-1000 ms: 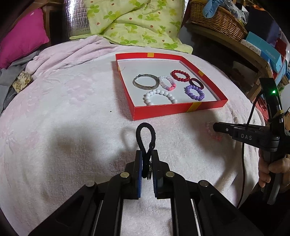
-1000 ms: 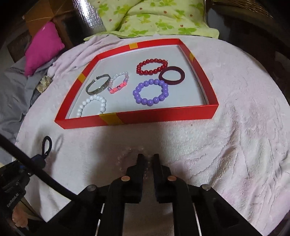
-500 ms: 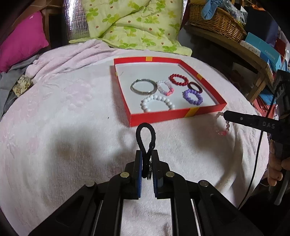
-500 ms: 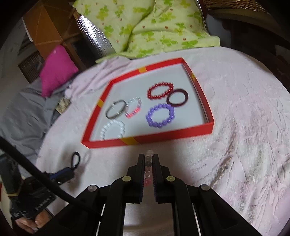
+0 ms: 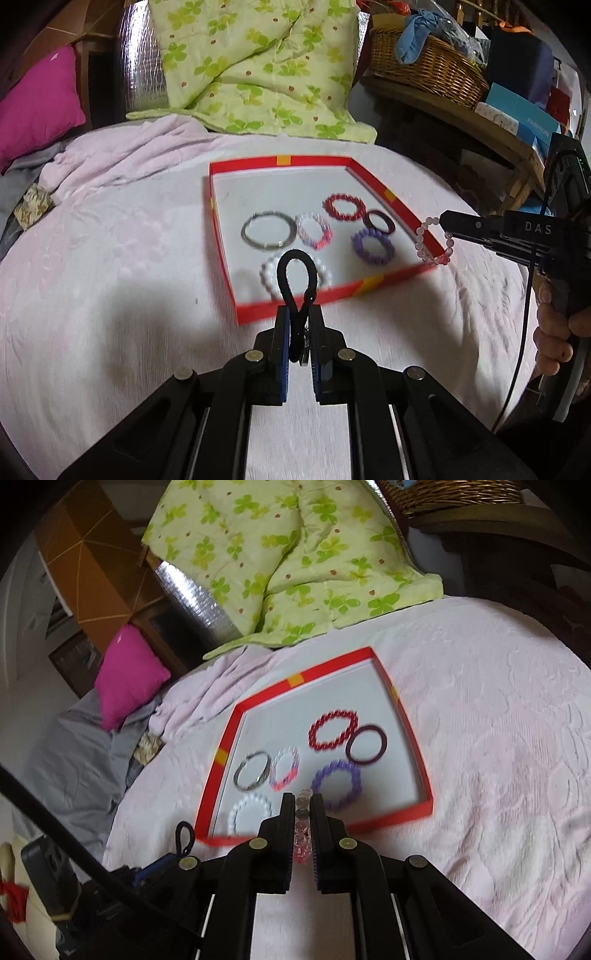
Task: Organize jewelry
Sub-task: 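Carry the lanyard and the pink bracelet over the tray with both grippers, then open both grippers to drop the lanyard and pink bracelet into the tray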
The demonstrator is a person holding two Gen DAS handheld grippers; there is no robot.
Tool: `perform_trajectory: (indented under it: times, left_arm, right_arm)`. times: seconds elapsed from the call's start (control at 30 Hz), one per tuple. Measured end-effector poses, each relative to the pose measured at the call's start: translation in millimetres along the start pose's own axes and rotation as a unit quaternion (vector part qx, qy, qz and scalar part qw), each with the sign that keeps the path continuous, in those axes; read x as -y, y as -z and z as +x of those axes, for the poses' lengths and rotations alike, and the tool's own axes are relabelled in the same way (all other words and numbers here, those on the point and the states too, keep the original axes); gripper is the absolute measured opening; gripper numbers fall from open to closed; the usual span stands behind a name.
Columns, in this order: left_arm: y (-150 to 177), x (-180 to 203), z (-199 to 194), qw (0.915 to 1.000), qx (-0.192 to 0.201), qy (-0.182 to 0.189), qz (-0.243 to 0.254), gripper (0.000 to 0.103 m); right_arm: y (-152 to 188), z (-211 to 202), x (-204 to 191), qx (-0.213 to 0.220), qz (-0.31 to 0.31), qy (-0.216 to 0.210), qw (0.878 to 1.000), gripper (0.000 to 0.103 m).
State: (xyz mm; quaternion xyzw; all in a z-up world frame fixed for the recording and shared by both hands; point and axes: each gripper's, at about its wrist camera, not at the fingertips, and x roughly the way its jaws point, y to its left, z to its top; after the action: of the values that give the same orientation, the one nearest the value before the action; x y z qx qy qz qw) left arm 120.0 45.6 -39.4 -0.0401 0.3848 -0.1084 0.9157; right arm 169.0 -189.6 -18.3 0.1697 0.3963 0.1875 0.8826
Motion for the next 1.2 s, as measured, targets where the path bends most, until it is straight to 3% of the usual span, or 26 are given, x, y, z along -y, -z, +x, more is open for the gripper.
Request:
perform_trajectory:
  times: [0.23, 0.33, 0.63, 0.83, 1.07, 1.13, 1.2]
  left_arm:
    - [-37, -18, 21, 0.9997, 0.02, 0.006, -0.016, 0.01]
    - [-55, -32, 34, 0.9988, 0.017, 0.02, -0.041, 0.01]
    - [-112, -38, 95, 0.9986, -0.001, 0.039, -0.036, 0.01]
    - [-123, -32, 136, 0.9986, -0.031, 0.034, -0.024, 0.01]
    - [-125, -36, 159, 0.9977, -0.052, 0.032, -0.03, 0.01]
    - [-126, -36, 164, 0.997, -0.056, 0.038, -0.037, 0.012]
    - [-125, -34, 167, 0.9969, -0.062, 0.037, -0.032, 0.021]
  right_arm:
    - [-39, 39, 0, 0.003, 0.016, 0.011, 1.0, 0.009]
    - [-61, 61, 1, 0.006, 0.025, 0.014, 1.0, 0.009]
    - [-114, 118, 12, -0.004, 0.044, 0.016, 0.999, 0.009]
    - [-126, 151, 23, -0.016, 0.064, 0.009, 0.998, 0.009]
    - [-125, 185, 28, -0.029, 0.077, 0.014, 0.997, 0.009]
    - [-123, 190, 27, -0.032, 0.07, 0.023, 0.997, 0.009]
    - [-122, 191, 28, -0.034, 0.071, 0.032, 0.996, 0.012]
